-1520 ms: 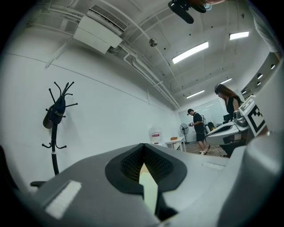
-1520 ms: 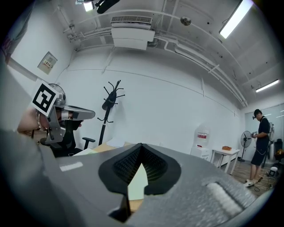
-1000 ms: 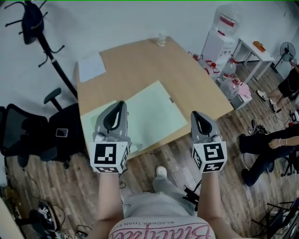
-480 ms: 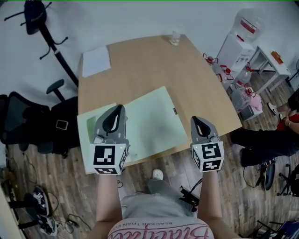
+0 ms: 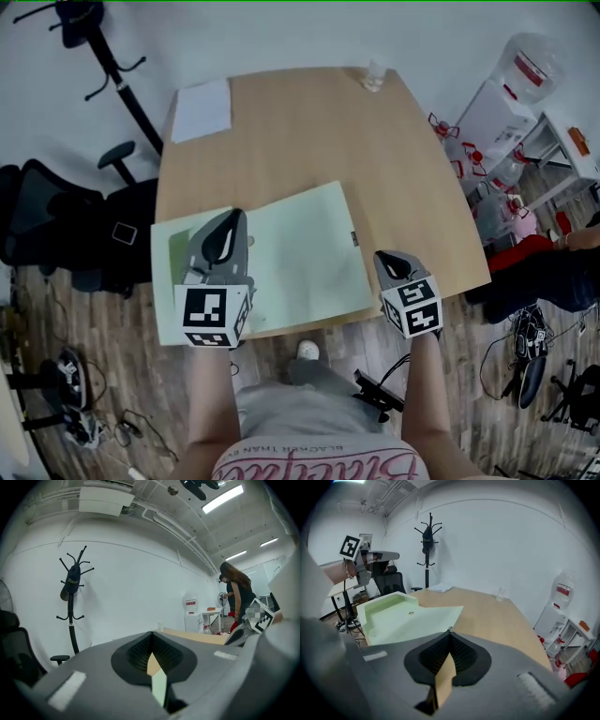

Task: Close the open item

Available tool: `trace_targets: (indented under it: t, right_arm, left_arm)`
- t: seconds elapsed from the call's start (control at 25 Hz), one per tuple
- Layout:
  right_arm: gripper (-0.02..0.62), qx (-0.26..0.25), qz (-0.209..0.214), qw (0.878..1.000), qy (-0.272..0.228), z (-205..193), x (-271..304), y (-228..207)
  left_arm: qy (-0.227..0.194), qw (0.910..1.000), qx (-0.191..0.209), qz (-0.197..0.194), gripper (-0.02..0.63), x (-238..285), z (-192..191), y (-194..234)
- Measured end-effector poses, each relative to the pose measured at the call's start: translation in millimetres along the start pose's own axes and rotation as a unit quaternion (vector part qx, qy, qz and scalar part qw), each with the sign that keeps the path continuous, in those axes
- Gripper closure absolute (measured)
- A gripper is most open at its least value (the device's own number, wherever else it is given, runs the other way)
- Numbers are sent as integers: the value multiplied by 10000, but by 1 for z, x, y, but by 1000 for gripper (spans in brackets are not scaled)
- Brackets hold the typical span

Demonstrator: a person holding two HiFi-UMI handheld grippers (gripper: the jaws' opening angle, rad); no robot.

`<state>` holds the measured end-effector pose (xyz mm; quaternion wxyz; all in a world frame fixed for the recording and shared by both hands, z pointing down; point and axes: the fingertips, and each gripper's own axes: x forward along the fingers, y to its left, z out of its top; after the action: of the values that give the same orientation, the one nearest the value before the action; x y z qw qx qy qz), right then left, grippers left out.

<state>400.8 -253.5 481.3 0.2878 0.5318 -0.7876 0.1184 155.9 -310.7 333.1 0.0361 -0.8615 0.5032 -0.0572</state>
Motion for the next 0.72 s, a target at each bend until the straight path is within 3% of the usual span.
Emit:
trace_targets:
  t: [0.44,0.72]
  right_arm:
    - [592,-134,1066,9912,770,-29,49,-12]
    - [592,-302,1983,9712,1288,-51,66,8]
  left_arm:
    - [93,9994,73,320,591,13,-2,19]
    - [209,9987,191,435,591,8,-7,29]
